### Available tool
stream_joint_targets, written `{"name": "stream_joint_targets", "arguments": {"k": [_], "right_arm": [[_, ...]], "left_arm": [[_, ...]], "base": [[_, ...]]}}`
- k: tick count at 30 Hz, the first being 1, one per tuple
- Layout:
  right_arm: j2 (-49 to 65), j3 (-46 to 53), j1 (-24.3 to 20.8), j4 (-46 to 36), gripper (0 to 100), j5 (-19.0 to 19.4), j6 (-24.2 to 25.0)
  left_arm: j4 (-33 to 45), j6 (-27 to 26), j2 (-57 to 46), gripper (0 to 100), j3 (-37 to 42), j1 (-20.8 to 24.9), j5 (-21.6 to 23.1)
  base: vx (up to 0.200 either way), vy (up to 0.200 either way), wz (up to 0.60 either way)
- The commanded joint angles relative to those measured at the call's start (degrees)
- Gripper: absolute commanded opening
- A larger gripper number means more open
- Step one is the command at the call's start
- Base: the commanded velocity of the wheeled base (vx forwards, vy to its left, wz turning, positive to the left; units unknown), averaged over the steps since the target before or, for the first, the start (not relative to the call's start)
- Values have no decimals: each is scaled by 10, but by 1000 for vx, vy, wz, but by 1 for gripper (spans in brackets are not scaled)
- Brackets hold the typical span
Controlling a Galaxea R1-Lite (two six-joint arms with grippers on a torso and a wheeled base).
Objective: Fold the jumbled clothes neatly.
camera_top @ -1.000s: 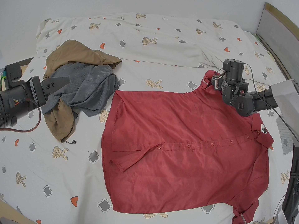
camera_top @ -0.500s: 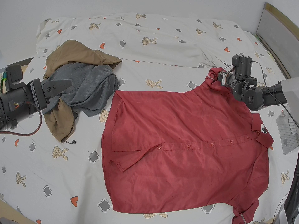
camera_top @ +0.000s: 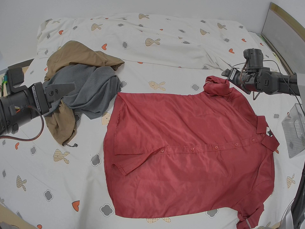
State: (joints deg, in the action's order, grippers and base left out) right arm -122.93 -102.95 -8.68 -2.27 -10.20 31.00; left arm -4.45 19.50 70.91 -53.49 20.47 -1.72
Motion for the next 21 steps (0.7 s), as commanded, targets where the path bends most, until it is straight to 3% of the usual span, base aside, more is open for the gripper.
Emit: {"name": "stream_joint_targets", "arguments": {"k": [1,10,21], "right_arm": [[0,-24,15,-85,100,39,8],[-31,-35,28,-111,100,186,89],[-118,-116,21,-85,100,197,99]], "left_arm": [[0,0,3,100,1,4,0],[0,0,2,100,4,4,0],[0,0,5,100,8,4,0]], "base": [[0,0,0],[0,0,0],[0,0,0]]}}
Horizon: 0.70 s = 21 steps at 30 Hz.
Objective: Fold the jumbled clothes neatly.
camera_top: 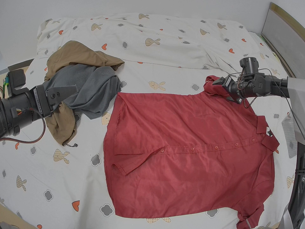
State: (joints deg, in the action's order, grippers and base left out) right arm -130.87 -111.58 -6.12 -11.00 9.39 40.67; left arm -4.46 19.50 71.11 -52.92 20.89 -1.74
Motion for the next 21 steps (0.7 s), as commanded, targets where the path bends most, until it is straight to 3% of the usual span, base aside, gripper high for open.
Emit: {"name": "stream_joint_targets", "arguments": {"k": [1,5,9,15,21], "right_arm": [[-40,-30,-5,3,100,1,2],[-30,-30,-5,-6,100,15,2],[83,99,-13,4,100,77,-3],[239,264,-25,55,100,162,-1],[342,383,-19,94,100,176,-2]], "left_arm": [[0,0,3,100,2,0,0],[-1,0,8,100,6,-1,0],[2,2,28,100,10,1,17],[19,8,69,100,38,-1,158],[19,13,168,100,72,-38,295]], "base": [[0,0,0],[0,0,0],[0,0,0],[0,0,0],[0,0,0]]}}
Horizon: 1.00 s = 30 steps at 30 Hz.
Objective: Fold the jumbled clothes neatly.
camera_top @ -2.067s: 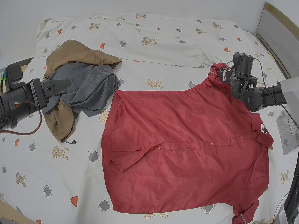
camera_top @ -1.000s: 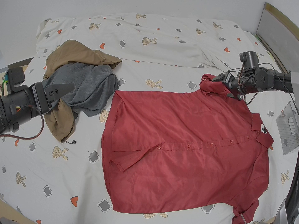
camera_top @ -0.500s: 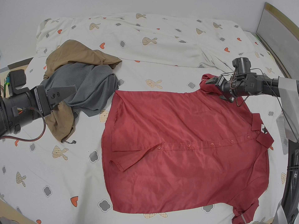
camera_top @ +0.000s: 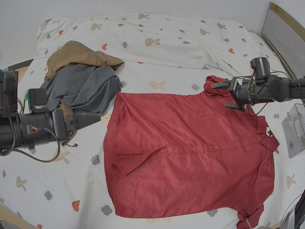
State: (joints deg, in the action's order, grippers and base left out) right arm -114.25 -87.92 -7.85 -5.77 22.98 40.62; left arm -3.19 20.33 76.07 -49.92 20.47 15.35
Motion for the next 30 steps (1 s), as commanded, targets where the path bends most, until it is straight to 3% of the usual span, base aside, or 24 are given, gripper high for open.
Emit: {"name": "stream_joint_targets", "arguments": {"k": [1,2,4,5,6,7,9,14,19,30], "right_arm": [[193,170,0,42,100,39,-2],[200,180,0,42,100,39,-4],[228,224,5,44,100,38,-5],[228,224,5,44,100,38,-5],[243,246,6,45,100,39,-3],[255,266,7,59,100,38,1],[261,285,6,84,100,39,2],[277,319,6,128,100,38,0],[293,334,5,134,100,38,1],[317,362,13,135,100,40,2]], "left_arm": [[8,-4,145,100,44,-44,147],[9,-12,156,100,47,-46,150],[10,-92,209,100,67,-48,132],[10,-92,209,100,67,-48,132],[7,-172,241,100,82,-54,85],[3,-253,276,100,92,-58,-2],[-16,-307,308,100,97,-57,-95],[-85,-327,342,100,100,-36,-138],[-96,-400,356,100,99,0,-215],[-176,-441,368,100,84,84,-325]], "base": [[0,0,0],[0,0,0],[0,0,0],[0,0,0],[0,0,0],[0,0,0],[0,0,0],[0,0,0],[0,0,0],[0,0,0]]}}
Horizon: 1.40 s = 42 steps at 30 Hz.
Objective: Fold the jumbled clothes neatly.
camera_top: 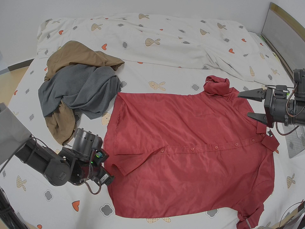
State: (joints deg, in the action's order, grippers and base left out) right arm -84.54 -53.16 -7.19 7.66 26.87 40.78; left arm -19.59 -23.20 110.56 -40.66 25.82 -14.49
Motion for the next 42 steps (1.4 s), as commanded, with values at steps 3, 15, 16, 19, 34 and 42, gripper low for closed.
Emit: {"name": "stream_joint_targets", "arguments": {"k": [3,15,16,19,34,42], "right_arm": [[26,19,11,2,100,1,0],[29,20,12,2,100,1,0],[29,21,12,2,100,1,0],[29,23,12,2,100,1,0],[24,25,10,2,100,1,0],[23,28,8,2,100,1,0]], "left_arm": [[-16,-7,26,100,-17,45,-43],[-17,-11,54,100,-76,67,-72],[-17,-11,55,100,-78,66,-73],[-18,-11,61,100,-100,42,-88],[-100,23,46,100,-93,-28,-85],[-102,71,-3,100,-73,-33,-62]], "base": [[0,0,0],[0,0,0],[0,0,0],[0,0,0],[0,0,0],[0,0,0]]}}
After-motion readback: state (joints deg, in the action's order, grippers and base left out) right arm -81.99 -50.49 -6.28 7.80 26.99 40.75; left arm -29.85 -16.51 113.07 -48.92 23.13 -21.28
